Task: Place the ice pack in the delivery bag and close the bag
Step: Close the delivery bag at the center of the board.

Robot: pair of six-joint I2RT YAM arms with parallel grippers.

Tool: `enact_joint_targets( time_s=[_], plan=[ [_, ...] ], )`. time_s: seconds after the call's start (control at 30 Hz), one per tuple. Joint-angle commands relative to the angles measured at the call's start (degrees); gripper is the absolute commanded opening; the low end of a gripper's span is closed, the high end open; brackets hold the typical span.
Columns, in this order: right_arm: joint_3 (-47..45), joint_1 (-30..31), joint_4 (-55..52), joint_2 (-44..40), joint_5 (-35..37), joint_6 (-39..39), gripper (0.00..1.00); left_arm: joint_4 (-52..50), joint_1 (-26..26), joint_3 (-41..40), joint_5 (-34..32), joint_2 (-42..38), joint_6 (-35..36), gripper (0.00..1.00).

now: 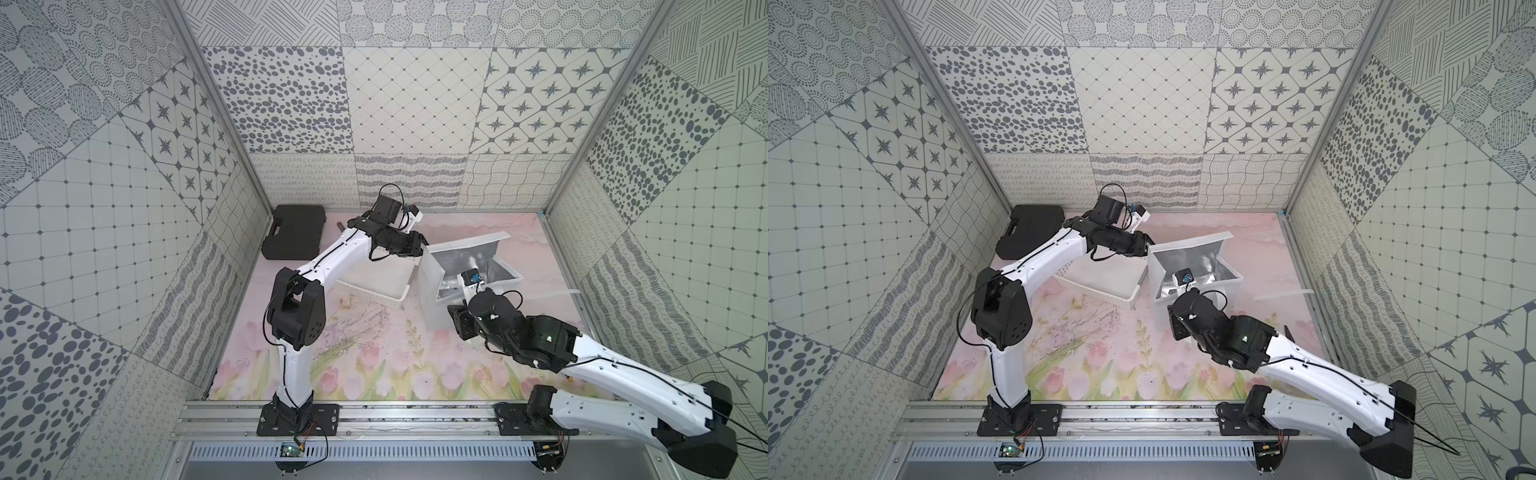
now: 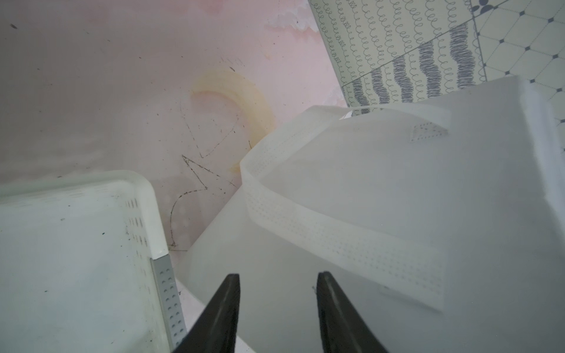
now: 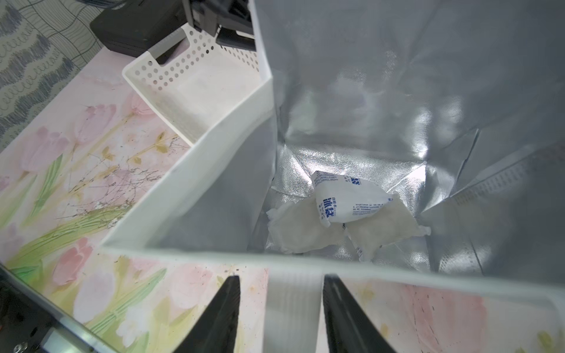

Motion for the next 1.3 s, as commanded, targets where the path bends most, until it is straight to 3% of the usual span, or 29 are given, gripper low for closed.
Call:
enact_joint_targets(
  time_s=[0.0,0.17,0.5,0.87,1.03,1.27],
  plan=[
    [-1.46,-4.03,13.12,1.63,-6.04,-2.61,0.47,6.22,0.24,-4.21,7.86,-2.23,-1.54,0.43],
    [-1.20,-8.56,20.04,6.71,-12.52,-5.30,0.47,9.00,0.18,-8.42,9.03,-4.39,-2.76,0.42],
    [-0.96,-14.26,24.64,11.66,-16.12,-5.65,0.47,13.57,0.22,-15.94,11.23,-7.73,-4.16,0.41],
    [-0.35,-19.25,27.48,14.42,-18.40,-5.65,0.46,14.10,0.41,-16.37,12.54,-7.38,-3.90,0.43],
    [0.72,-20.32,27.85,16.06,-18.61,-5.70,0.46,15.33,0.77,-17.92,14.13,-8.08,-3.73,0.48],
    [1.80,-21.12,28.12,17.46,-19.13,-5.72,0.46,21.68,2.28,-22.24,18.30,-9.53,-5.57,0.67]
  ],
)
